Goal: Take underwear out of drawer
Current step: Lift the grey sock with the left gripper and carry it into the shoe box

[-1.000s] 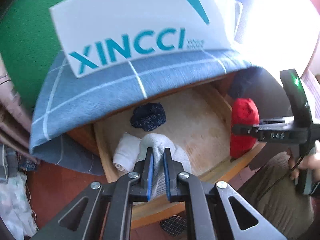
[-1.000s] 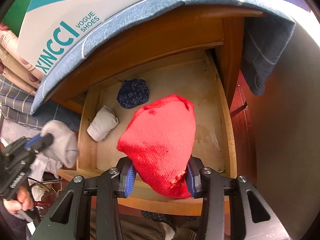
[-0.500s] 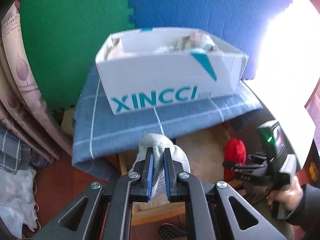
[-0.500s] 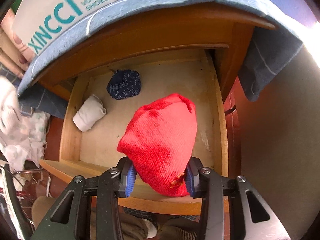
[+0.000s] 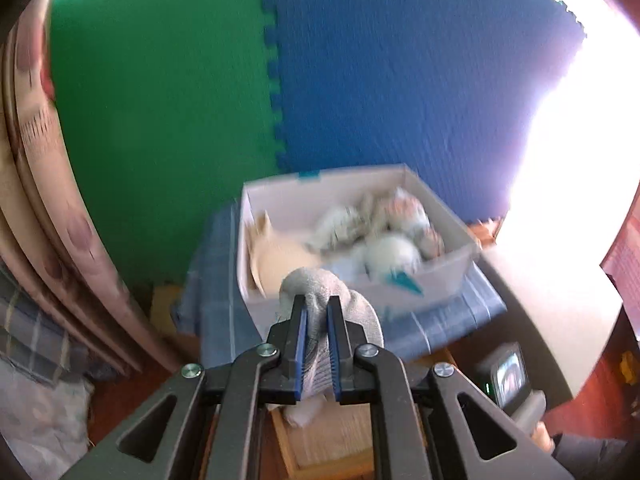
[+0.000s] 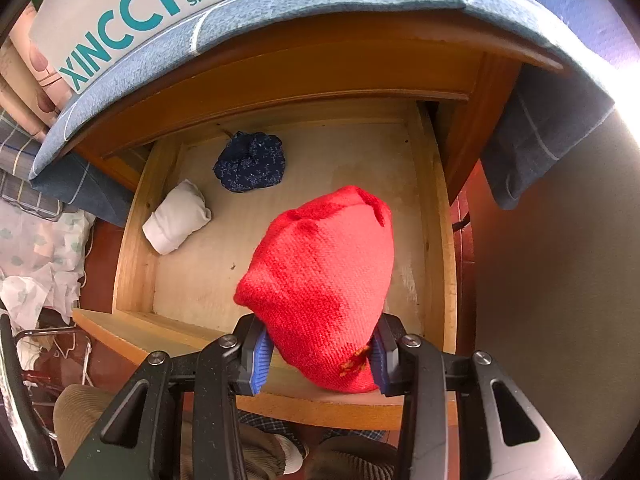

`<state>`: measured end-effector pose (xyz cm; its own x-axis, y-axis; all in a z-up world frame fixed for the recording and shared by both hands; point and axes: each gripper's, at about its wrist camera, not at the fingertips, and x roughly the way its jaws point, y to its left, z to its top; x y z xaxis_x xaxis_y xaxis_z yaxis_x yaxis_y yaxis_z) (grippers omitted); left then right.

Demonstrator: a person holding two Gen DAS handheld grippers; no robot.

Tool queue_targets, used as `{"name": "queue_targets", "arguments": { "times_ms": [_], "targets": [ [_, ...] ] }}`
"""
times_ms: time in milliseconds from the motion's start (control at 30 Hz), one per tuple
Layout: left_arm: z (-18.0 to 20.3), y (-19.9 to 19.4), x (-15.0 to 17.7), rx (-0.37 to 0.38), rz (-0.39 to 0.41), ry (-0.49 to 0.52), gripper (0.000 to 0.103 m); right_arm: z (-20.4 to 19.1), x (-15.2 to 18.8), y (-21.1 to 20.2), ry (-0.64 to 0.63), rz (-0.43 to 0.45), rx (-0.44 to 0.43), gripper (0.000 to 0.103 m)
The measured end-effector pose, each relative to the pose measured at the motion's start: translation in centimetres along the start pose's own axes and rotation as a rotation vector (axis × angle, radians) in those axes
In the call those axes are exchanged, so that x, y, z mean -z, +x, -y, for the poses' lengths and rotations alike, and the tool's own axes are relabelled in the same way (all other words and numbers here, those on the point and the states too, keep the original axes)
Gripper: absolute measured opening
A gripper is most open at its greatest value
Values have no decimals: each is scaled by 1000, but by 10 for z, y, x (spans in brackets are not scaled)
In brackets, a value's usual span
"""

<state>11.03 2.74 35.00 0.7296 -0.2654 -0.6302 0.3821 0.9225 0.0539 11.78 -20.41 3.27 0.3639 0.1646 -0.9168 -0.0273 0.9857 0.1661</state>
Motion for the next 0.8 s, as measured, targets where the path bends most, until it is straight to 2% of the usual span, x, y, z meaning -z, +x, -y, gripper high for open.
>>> {"name": "queue_targets", "arguments": {
  "times_ms": [200,367,800],
  "targets": [
    [-9,9,-51,-39,36,-11,9,0,0,-1,-9,1,8,37],
    [-17,45,-70,-35,-7,-49,9,-1,-1,-1,-8,-1,6,37],
    [-15,132,-62,-37,-116,-79,9,1,0,-2,0,-6,-14,37]
  ]
}}
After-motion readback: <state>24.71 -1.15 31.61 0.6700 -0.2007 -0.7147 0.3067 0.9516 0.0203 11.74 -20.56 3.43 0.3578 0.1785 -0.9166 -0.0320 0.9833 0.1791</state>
